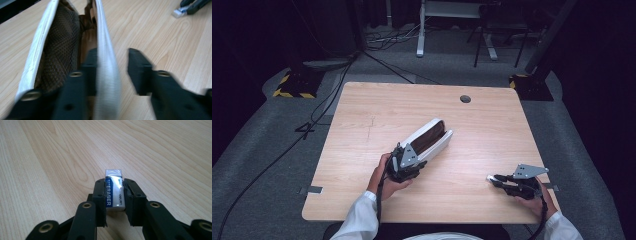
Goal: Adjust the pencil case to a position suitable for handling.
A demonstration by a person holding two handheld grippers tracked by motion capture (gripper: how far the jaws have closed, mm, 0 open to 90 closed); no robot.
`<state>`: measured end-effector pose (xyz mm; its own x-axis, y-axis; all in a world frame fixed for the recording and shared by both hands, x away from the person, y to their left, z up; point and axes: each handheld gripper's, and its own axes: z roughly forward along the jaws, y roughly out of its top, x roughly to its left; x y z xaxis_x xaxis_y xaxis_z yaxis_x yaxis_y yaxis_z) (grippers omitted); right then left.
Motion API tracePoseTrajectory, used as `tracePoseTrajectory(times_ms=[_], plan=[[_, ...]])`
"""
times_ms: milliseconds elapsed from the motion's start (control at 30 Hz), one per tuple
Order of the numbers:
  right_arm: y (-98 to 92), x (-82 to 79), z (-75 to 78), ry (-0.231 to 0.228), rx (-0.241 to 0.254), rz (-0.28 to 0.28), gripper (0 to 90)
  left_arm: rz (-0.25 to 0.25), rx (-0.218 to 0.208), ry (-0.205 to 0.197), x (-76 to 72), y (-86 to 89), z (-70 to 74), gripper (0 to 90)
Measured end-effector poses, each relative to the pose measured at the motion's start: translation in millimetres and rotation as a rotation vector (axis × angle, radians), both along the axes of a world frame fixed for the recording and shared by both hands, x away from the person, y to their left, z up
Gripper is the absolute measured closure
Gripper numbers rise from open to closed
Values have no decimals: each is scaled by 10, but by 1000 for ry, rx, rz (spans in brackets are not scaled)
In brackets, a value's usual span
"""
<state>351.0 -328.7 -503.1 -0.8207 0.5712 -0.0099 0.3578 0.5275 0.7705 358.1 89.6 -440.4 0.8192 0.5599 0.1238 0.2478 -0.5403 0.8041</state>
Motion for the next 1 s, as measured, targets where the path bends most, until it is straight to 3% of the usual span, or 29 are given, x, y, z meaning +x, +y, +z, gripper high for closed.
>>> tracePoseTrajectory(times_ms=[33, 233, 333, 767, 1000], plan=[[0, 0, 0, 0, 0, 0, 729, -26, 11, -14, -1, -26, 7, 740], [0, 0, 0, 0, 0, 0, 728, -80, 23, -21, 7, -138, 11, 757], [0, 0, 0, 0, 0, 0, 728, -97, 33, -46, -2, -224, 20, 764], [-2, 7, 0, 5, 2, 3, 729, -264, 27, -53, 25, -609, 10, 739], [-3, 5, 0, 3, 2, 3, 729, -197, 88, -73, -53, -461, 17, 631]])
